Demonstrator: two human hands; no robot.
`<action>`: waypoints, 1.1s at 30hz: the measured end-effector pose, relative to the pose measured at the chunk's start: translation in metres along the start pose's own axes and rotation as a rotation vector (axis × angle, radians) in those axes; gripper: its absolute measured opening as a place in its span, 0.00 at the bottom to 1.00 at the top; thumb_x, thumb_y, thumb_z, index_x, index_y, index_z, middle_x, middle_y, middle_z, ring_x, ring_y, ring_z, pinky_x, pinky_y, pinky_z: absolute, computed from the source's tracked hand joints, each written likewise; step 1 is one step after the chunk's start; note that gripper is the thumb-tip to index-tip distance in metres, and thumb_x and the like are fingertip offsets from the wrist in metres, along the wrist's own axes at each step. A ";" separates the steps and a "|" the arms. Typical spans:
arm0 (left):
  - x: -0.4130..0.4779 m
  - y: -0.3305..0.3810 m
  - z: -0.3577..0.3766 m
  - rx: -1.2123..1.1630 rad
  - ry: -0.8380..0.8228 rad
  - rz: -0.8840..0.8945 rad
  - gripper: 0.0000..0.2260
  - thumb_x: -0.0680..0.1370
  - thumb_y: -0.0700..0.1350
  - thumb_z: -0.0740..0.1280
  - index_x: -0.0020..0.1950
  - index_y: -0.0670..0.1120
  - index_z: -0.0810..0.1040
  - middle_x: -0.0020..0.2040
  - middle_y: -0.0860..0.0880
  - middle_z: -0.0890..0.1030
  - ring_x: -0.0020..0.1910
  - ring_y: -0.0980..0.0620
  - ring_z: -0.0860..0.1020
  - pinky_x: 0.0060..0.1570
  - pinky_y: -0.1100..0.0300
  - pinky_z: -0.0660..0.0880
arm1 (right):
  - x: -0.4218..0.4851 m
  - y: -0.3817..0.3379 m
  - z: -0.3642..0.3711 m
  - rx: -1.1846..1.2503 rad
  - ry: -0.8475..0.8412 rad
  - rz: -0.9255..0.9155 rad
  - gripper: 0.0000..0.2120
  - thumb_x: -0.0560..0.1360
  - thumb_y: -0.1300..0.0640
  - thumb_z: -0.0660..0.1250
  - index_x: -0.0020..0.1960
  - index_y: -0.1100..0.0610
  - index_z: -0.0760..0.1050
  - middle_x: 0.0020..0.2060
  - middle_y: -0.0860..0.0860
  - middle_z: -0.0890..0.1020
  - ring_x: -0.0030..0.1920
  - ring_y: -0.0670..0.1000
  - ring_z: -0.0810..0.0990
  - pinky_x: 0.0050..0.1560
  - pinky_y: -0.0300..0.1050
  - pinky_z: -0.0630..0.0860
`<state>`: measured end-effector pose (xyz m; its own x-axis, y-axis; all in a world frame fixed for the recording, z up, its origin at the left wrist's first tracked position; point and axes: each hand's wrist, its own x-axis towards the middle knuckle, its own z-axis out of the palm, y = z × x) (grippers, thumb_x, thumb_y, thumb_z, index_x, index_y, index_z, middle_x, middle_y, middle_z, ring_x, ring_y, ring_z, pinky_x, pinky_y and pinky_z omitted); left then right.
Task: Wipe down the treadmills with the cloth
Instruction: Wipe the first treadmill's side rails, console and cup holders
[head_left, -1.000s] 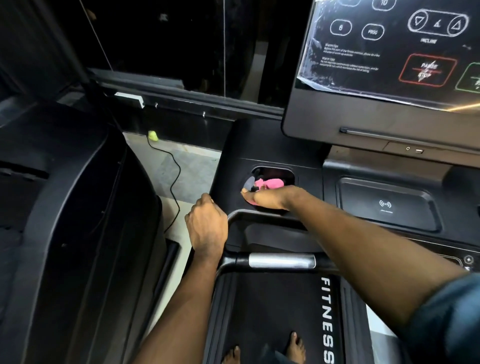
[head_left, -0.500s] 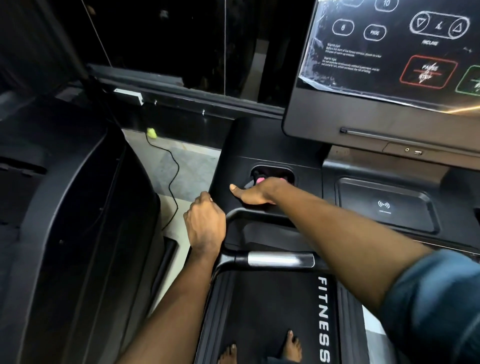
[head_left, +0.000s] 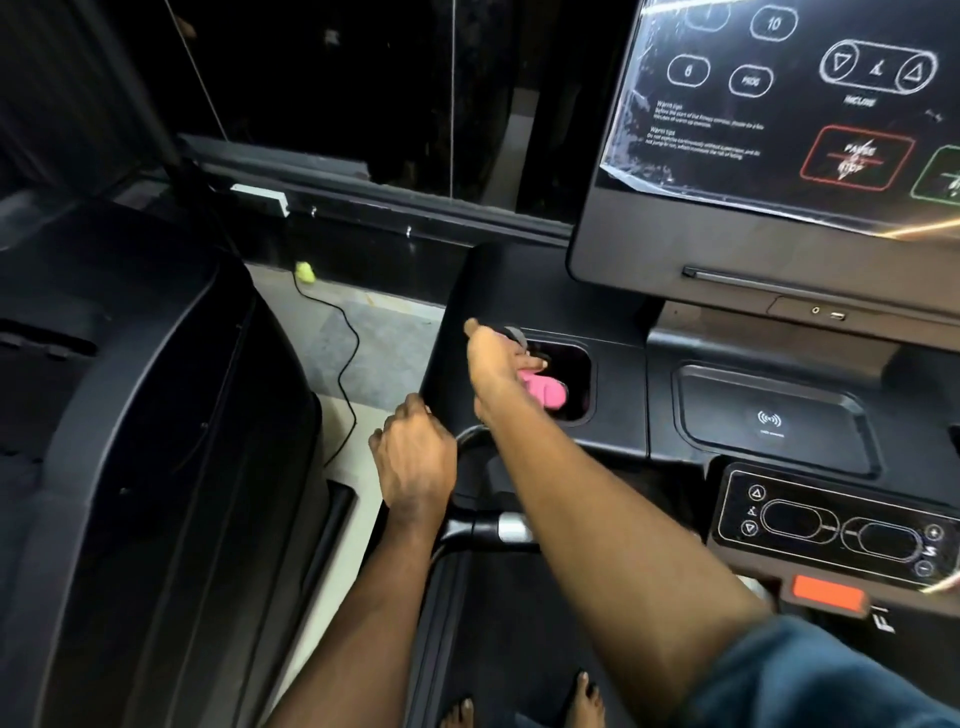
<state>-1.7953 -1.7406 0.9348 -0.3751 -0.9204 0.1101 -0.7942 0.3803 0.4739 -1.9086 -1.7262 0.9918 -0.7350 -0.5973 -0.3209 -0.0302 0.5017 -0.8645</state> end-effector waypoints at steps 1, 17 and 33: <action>0.000 -0.001 0.000 -0.007 0.005 0.004 0.08 0.80 0.39 0.58 0.52 0.41 0.76 0.47 0.39 0.83 0.47 0.35 0.81 0.49 0.45 0.72 | -0.004 -0.004 0.004 -0.133 -0.128 0.152 0.43 0.78 0.39 0.59 0.80 0.68 0.51 0.79 0.68 0.50 0.80 0.67 0.52 0.78 0.61 0.51; 0.005 0.000 0.003 0.024 -0.001 -0.009 0.09 0.80 0.40 0.57 0.53 0.42 0.76 0.47 0.41 0.83 0.46 0.39 0.81 0.50 0.46 0.73 | 0.011 -0.005 0.003 -0.189 0.367 0.238 0.14 0.77 0.60 0.64 0.61 0.60 0.79 0.58 0.60 0.83 0.60 0.62 0.81 0.58 0.50 0.76; -0.003 0.002 -0.006 -0.001 0.009 -0.012 0.09 0.80 0.39 0.57 0.52 0.41 0.77 0.46 0.40 0.83 0.46 0.38 0.81 0.49 0.44 0.73 | -0.012 -0.048 -0.148 -1.455 -0.417 -0.701 0.24 0.75 0.48 0.53 0.64 0.48 0.80 0.62 0.52 0.82 0.65 0.58 0.77 0.66 0.57 0.73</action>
<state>-1.7929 -1.7372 0.9410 -0.3616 -0.9255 0.1125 -0.7982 0.3696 0.4757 -1.9989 -1.6501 1.0945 -0.0955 -0.9379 -0.3335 -0.9925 0.0638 0.1046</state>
